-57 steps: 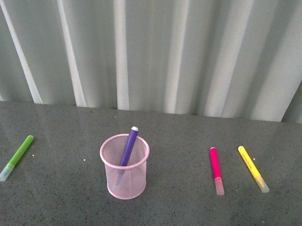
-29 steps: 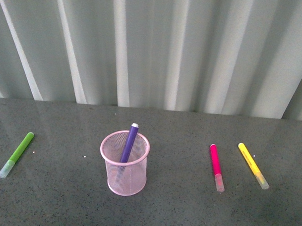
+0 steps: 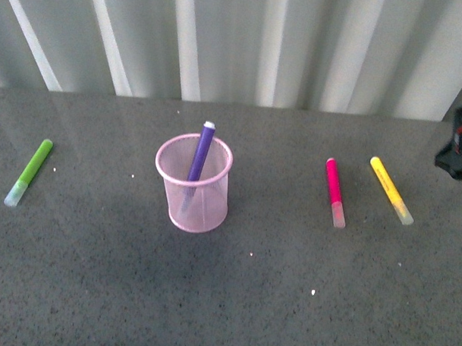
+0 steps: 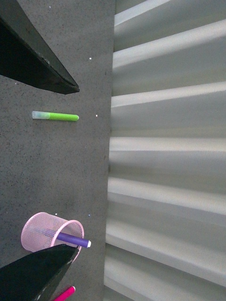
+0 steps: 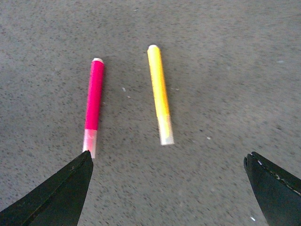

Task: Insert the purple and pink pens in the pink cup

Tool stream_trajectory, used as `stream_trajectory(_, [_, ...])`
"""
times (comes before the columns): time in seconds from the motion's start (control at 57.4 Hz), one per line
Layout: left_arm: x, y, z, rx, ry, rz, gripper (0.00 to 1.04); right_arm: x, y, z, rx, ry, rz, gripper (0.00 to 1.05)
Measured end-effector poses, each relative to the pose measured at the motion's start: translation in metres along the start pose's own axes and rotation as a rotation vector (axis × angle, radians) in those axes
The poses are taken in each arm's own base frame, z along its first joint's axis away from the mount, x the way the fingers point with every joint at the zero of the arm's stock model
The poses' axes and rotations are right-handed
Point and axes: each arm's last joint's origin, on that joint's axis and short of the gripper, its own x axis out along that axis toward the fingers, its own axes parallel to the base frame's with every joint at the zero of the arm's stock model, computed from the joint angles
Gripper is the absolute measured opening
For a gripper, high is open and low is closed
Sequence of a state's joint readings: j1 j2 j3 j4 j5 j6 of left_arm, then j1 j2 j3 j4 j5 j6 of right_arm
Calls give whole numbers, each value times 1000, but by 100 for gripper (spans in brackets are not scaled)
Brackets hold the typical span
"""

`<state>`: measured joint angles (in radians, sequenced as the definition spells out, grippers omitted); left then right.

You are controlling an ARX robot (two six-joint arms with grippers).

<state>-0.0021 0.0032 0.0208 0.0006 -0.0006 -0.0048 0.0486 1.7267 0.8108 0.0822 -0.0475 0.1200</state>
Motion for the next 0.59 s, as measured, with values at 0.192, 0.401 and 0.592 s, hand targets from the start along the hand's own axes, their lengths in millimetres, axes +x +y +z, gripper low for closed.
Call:
stream_trajectory(0.192, [0,0,0,0,0,0,98,45,9,19,-5,74,8,98])
stream_trajectory(0.401, [0,0,0,0,0,0,98,93,19,37,-3,123,17,98])
stream_trajectory(0.592, [0,0,0,0,0,0,98,126,33,39,-25,163,41,98])
